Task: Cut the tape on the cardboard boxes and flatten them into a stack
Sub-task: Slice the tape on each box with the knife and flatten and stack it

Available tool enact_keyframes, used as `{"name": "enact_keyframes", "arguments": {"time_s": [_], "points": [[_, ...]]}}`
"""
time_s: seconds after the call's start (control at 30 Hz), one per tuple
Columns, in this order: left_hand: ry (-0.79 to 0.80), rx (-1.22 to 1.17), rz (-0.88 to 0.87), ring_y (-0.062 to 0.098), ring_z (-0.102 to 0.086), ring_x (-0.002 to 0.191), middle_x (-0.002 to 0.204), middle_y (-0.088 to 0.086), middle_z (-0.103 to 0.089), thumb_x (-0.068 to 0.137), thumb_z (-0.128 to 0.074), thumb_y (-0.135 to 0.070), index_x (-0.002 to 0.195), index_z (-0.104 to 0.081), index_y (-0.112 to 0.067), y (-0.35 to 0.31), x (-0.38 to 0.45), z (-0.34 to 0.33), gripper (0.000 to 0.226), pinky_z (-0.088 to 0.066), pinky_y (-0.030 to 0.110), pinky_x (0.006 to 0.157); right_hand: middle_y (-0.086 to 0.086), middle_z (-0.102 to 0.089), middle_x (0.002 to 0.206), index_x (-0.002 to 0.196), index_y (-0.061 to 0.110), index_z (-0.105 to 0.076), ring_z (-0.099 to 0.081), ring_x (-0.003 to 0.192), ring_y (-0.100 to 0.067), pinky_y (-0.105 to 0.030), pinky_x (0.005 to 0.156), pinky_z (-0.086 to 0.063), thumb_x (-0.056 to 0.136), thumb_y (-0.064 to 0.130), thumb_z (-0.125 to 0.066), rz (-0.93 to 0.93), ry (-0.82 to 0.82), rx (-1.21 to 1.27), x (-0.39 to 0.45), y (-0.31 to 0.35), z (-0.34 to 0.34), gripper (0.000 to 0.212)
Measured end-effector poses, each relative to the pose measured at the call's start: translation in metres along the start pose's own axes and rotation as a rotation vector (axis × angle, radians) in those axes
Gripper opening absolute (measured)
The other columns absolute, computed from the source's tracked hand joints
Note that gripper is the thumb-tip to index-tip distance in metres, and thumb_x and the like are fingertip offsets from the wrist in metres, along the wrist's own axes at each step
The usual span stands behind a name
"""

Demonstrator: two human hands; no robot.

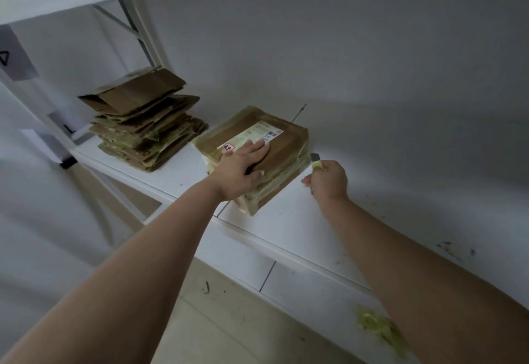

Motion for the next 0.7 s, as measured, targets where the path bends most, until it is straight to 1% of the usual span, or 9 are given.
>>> {"name": "enact_keyframes", "arguments": {"time_s": [0.1, 0.17, 0.23, 0.3, 0.37, 0.43, 0.5, 0.6, 0.7], "points": [[-0.018, -0.026, -0.001, 0.018, -0.008, 0.149, 0.159, -0.002, -0.018, 0.080, -0.040, -0.039, 0.151, -0.027, -0.020, -0.001, -0.001, 0.001, 0.074, -0.006, 0.050, 0.119, -0.013, -0.067, 0.078, 0.105, 0.001, -0.059, -0.049, 0.049, -0.008, -0.016, 0.041, -0.037, 0.087, 0.001, -0.043, 0.002, 0.013, 0.044, -0.001, 0.004, -0.004, 0.024], [-0.027, -0.029, 0.000, 0.018, -0.008, 0.149, 0.159, -0.002, -0.019, 0.084, -0.043, -0.037, 0.151, -0.028, -0.020, -0.001, -0.001, 0.000, 0.071, -0.007, 0.051, 0.119, -0.014, -0.067, 0.079, 0.104, 0.001, -0.059, -0.049, 0.047, -0.009, -0.015, 0.038, -0.034, 0.085, -0.001, -0.043, -0.008, 0.005, 0.069, 0.002, 0.006, -0.005, 0.025], [-0.031, -0.032, -0.001, 0.019, -0.008, 0.149, 0.159, -0.002, -0.019, 0.092, -0.049, -0.028, 0.151, -0.028, -0.020, 0.001, -0.001, 0.000, 0.063, -0.007, 0.052, 0.119, -0.013, -0.067, 0.076, 0.102, 0.000, -0.060, -0.048, 0.047, -0.013, -0.018, 0.042, -0.034, 0.082, -0.005, -0.041, -0.022, 0.005, 0.086, 0.006, 0.006, -0.007, 0.028], [-0.046, -0.089, 0.014, 0.017, -0.007, 0.149, 0.159, -0.002, -0.020, 0.096, -0.052, -0.019, 0.150, -0.029, -0.019, 0.000, 0.000, 0.001, 0.059, -0.007, 0.050, 0.119, -0.007, -0.063, 0.066, 0.099, -0.001, -0.062, -0.047, 0.047, -0.014, -0.020, 0.045, -0.035, 0.079, -0.007, -0.041, -0.033, 0.005, 0.091, 0.011, 0.008, -0.009, 0.029], [-0.054, -0.174, 0.056, 0.015, -0.006, 0.149, 0.159, -0.002, -0.021, 0.098, -0.052, -0.017, 0.150, -0.031, -0.018, -0.006, 0.002, 0.000, 0.056, -0.006, 0.048, 0.120, -0.004, -0.059, 0.061, 0.095, -0.002, -0.063, -0.047, 0.049, -0.014, -0.021, 0.046, -0.036, 0.078, -0.009, -0.042, -0.049, 0.006, 0.086, 0.019, 0.011, -0.010, 0.028], [-0.051, -0.230, 0.083, 0.014, -0.003, 0.149, 0.160, -0.002, -0.019, 0.100, -0.048, -0.017, 0.150, -0.029, -0.018, -0.016, 0.006, -0.004, 0.054, -0.004, 0.046, 0.120, -0.004, -0.057, 0.059, 0.089, -0.001, -0.065, -0.047, 0.048, -0.015, -0.021, 0.046, -0.036, 0.079, -0.010, -0.043, -0.073, 0.013, 0.076, 0.026, 0.016, -0.007, 0.026], [-0.030, -0.272, 0.101, 0.014, 0.001, 0.149, 0.160, -0.002, -0.016, 0.102, -0.042, -0.016, 0.151, -0.027, -0.017, -0.022, 0.011, -0.008, 0.051, -0.001, 0.047, 0.120, -0.008, -0.058, 0.062, 0.087, -0.003, -0.066, -0.049, 0.050, -0.019, -0.022, 0.050, -0.038, 0.081, -0.010, -0.046, -0.076, 0.025, 0.046, 0.036, 0.020, -0.007, 0.022], [-0.003, -0.318, 0.122, 0.012, 0.003, 0.148, 0.161, -0.004, -0.013, 0.104, -0.036, -0.015, 0.151, -0.027, -0.017, -0.017, 0.016, -0.010, 0.048, 0.002, 0.047, 0.120, -0.020, -0.064, 0.080, 0.090, -0.008, -0.066, -0.057, 0.070, -0.028, -0.031, 0.065, -0.045, 0.084, -0.004, -0.046, -0.040, -0.001, -0.018, 0.045, 0.019, -0.007, 0.022], [-0.009, -0.353, 0.118, 0.011, 0.002, 0.148, 0.160, -0.004, -0.013, 0.105, -0.034, -0.014, 0.150, -0.029, -0.017, -0.014, 0.017, -0.010, 0.046, 0.002, 0.046, 0.120, -0.019, -0.059, 0.078, 0.084, -0.005, -0.064, -0.054, 0.073, -0.028, -0.031, 0.063, -0.038, 0.084, -0.004, -0.044, -0.028, 0.010, -0.006, 0.040, 0.012, -0.010, 0.020]]}}
Point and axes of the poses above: each hand's wrist, its own x-axis towards the middle knuckle, its own z-axis out of the back of the hand, y = z × x, the point moved 5 cm from there along x, towards the middle knuckle
